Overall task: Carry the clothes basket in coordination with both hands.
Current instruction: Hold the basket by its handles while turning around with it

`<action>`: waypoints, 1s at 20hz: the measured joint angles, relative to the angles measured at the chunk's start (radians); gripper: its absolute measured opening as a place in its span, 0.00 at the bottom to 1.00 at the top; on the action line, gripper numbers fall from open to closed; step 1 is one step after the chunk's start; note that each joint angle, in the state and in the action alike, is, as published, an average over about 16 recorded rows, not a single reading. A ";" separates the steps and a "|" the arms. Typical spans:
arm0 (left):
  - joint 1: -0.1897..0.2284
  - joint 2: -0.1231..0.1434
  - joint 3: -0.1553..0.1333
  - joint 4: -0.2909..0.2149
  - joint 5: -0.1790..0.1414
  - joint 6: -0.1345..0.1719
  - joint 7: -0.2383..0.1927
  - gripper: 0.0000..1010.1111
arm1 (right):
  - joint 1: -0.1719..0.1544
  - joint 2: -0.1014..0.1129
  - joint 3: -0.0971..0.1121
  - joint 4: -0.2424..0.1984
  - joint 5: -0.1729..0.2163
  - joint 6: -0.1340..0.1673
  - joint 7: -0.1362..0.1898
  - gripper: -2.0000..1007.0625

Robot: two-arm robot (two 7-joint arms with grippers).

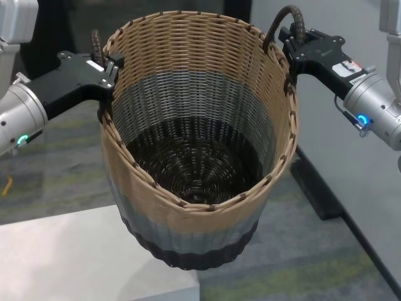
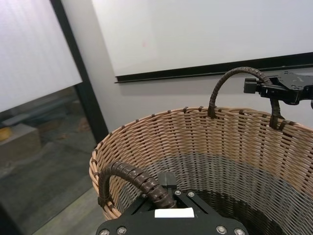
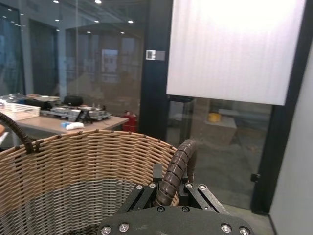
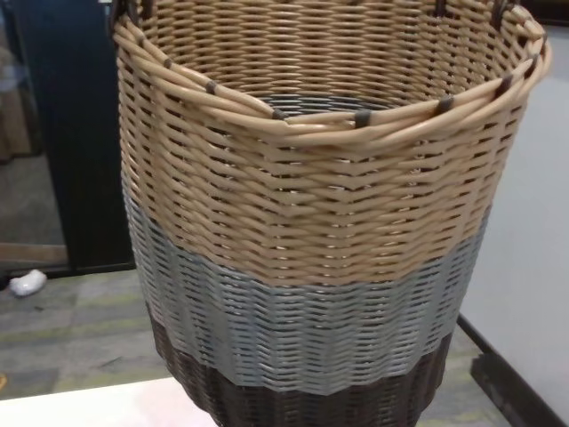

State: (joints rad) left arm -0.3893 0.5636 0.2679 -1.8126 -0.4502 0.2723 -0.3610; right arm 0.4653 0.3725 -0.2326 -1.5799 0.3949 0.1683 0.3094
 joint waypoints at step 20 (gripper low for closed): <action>0.000 0.000 0.000 0.000 0.000 0.000 0.000 0.00 | 0.000 0.000 0.000 0.000 0.000 0.000 0.000 0.17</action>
State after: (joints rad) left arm -0.3893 0.5636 0.2679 -1.8127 -0.4502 0.2723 -0.3610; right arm 0.4653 0.3725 -0.2326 -1.5799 0.3949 0.1683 0.3094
